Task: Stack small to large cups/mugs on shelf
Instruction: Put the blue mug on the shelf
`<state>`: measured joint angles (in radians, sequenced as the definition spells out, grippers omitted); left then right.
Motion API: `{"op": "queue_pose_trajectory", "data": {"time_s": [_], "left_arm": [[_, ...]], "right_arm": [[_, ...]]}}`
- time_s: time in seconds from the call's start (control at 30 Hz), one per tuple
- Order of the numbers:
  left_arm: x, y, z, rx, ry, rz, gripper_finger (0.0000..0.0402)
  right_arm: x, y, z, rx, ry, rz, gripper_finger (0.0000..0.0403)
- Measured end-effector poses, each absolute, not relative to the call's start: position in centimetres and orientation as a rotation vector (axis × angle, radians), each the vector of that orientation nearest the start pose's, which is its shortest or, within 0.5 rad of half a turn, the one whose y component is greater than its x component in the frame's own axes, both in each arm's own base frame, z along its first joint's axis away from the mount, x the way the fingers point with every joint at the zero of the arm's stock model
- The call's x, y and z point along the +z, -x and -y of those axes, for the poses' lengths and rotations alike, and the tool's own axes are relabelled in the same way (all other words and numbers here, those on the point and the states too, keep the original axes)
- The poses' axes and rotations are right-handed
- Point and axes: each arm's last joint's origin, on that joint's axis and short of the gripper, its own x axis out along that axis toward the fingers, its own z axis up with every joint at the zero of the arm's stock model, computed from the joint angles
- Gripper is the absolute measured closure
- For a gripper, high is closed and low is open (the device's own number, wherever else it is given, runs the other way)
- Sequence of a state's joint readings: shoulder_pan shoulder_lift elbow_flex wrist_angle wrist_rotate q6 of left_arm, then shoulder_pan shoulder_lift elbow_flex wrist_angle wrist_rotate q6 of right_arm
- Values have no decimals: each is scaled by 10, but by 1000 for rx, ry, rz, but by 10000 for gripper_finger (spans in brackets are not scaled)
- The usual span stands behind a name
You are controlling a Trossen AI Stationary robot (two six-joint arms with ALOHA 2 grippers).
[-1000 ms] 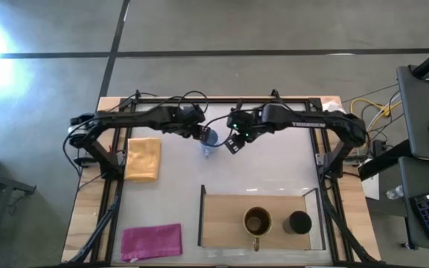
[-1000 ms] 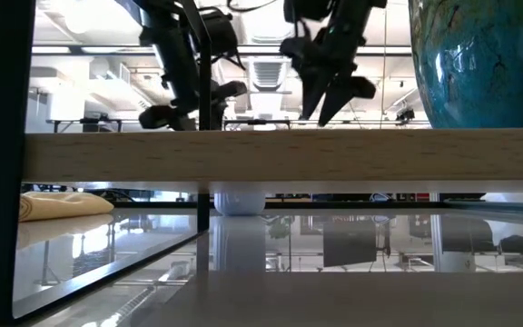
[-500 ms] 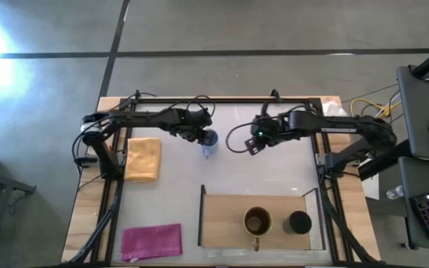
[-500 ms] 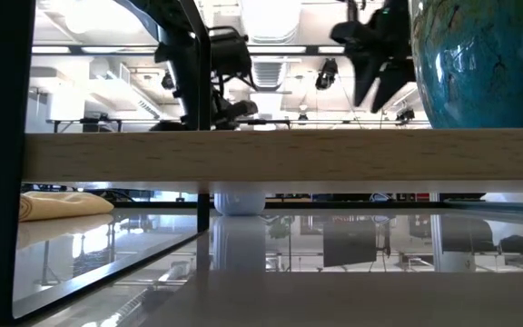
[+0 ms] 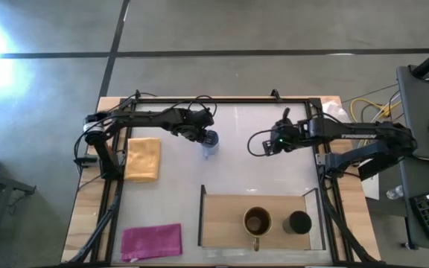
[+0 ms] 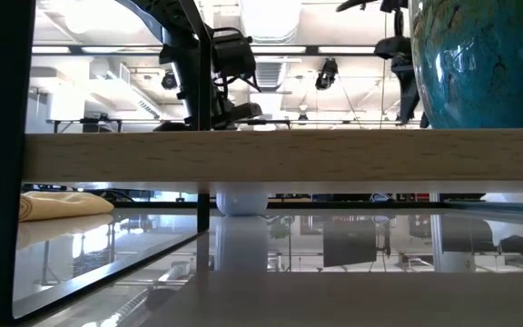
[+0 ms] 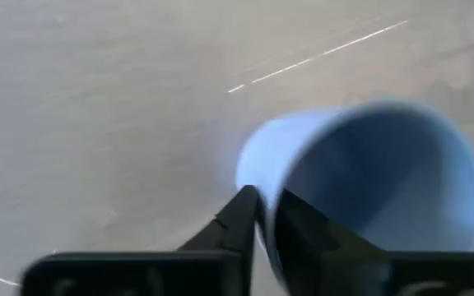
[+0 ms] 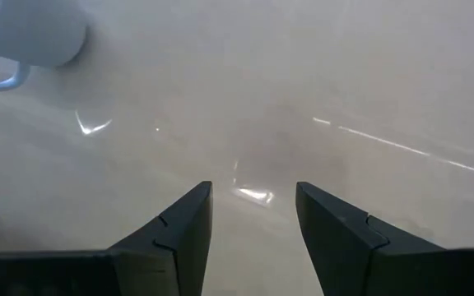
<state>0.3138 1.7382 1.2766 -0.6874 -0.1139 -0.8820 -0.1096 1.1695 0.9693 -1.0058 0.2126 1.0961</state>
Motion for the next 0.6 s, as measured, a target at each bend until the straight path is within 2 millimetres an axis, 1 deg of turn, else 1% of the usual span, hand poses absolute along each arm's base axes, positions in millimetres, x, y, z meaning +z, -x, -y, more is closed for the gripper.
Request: {"op": "queue_pose_trajectory", "data": {"time_s": [0.07, 0.27, 0.37, 0.47, 0.6], "left_arm": [[219, -333, -111, 863, 883, -908, 393], [213, -336, -111, 857, 886, -920, 397], [214, -337, -108, 848, 887, -922, 399], [223, -337, -103, 831, 882, -918, 400], [253, -341, -95, 808, 871, -881, 401]], "right_arm": [[266, -198, 26, -902, -895, -912, 234], [265, -196, 20, -877, -906, -891, 234], [265, -197, 17, -863, -898, -896, 234], [265, -197, 13, -851, -891, -899, 234], [266, -197, 6, -842, -867, -889, 234]]}}
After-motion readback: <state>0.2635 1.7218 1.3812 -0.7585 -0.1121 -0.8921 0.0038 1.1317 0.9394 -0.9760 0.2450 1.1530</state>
